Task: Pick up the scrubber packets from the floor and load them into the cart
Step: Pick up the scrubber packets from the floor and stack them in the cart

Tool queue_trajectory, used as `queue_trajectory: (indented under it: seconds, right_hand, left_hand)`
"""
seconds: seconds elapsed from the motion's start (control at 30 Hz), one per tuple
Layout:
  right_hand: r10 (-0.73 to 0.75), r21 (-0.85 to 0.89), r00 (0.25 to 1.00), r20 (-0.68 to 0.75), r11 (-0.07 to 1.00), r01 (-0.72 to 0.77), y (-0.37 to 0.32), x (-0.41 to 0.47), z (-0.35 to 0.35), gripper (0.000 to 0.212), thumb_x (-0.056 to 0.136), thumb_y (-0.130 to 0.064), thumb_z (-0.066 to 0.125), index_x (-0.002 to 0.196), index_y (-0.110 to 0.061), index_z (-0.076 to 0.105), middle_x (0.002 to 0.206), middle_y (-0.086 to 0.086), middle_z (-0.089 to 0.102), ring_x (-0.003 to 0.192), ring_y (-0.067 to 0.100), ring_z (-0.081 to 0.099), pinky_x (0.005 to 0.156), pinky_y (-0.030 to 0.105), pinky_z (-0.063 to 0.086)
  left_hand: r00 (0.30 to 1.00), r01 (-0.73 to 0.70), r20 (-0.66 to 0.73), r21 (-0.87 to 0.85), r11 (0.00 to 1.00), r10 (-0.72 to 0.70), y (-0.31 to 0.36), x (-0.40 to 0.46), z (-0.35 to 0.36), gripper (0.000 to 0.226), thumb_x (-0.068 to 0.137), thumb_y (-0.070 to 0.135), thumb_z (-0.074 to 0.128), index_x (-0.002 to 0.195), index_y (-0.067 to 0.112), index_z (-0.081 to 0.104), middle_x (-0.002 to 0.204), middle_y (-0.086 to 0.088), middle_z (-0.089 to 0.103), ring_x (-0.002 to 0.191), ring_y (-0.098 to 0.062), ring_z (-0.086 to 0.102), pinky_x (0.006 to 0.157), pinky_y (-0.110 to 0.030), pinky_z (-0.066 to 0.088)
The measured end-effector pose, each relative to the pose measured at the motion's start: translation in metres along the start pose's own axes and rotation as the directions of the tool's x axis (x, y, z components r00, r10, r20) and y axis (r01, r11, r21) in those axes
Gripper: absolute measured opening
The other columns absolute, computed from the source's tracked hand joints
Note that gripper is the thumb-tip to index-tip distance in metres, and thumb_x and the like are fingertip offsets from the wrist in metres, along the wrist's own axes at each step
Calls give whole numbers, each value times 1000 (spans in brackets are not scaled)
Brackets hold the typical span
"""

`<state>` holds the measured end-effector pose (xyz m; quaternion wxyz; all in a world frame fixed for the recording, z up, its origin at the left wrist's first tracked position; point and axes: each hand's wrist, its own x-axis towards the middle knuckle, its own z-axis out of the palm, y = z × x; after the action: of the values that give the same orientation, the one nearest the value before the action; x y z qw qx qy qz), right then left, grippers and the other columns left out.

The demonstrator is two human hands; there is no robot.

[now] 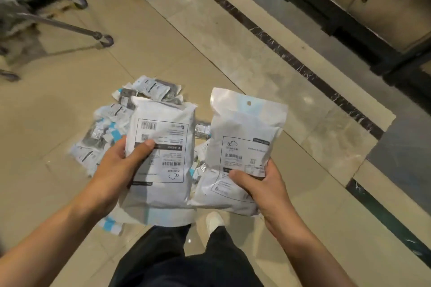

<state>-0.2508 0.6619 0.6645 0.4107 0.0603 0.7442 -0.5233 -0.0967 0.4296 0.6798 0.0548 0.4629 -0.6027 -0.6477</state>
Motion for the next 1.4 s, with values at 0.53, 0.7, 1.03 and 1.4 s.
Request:
queue_trajectory:
  seconds: [0.53, 0.7, 1.03, 1.4]
  right_hand:
    - [16, -140, 865, 501, 988, 62, -33, -83, 75, 44, 87, 6, 70, 120, -22, 68, 104, 6, 81, 101, 34, 76, 99, 55, 56]
    - [30, -235, 774, 633, 960, 155, -26, -125, 142, 48, 84, 0, 74, 123, -27, 65, 105, 0, 81, 102, 29, 76, 98, 50, 57]
    - [44, -329, 667, 744, 893, 308, 1, -200, 285, 44, 86, -6, 76, 117, -35, 63, 101, -11, 80, 93, 17, 78, 80, 41, 62]
    - [33, -334, 728, 684, 902, 273, -23, -195, 383, 49, 87, 2, 72, 116, -36, 62, 99, -6, 81, 89, 19, 79, 85, 47, 62]
  left_hand:
    - [775, -45, -571, -476, 878, -270, -62, -215, -57, 32, 104, 40, 51, 124, 23, 69, 106, 2, 81, 94, -18, 79, 80, -37, 62]
    - [703, -80, -600, -600, 796, -381, -87, -265, -115, 30, 106, 24, 49, 130, 22, 68, 115, -8, 79, 104, -34, 76, 102, -56, 52]
    - [576, -150, -657, -670, 727, -487, -142, -355, -228, 32, 100, 11, 48, 117, 24, 73, 111, -13, 79, 102, -41, 75, 102, -65, 50]
    - [692, -100, -626, -576, 811, -360, -114, -296, -342, 36, 101, 6, 47, 118, 26, 73, 109, -7, 80, 95, -30, 78, 89, -50, 56]
